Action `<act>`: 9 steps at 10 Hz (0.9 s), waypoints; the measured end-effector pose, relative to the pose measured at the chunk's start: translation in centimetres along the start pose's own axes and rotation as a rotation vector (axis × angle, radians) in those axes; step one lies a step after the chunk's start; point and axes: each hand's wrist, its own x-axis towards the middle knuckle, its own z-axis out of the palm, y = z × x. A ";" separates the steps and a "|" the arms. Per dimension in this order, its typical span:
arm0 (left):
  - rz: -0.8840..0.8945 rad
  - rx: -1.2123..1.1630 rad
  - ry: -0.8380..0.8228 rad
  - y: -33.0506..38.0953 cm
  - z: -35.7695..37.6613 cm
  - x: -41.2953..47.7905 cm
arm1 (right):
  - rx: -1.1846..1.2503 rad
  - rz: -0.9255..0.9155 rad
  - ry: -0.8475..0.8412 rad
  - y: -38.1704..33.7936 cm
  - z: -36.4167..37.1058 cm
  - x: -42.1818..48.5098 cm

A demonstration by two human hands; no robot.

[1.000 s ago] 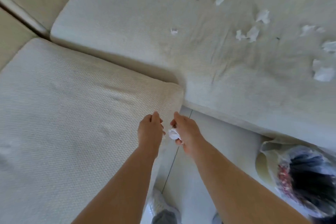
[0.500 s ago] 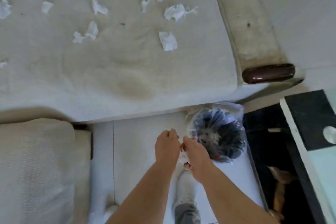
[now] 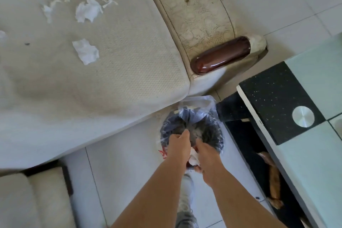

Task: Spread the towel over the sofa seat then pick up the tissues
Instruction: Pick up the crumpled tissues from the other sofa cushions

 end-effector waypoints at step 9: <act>0.619 0.148 0.289 13.4 -15.9 1.5 | -0.019 -0.242 0.043 -14.1 12.8 -4.0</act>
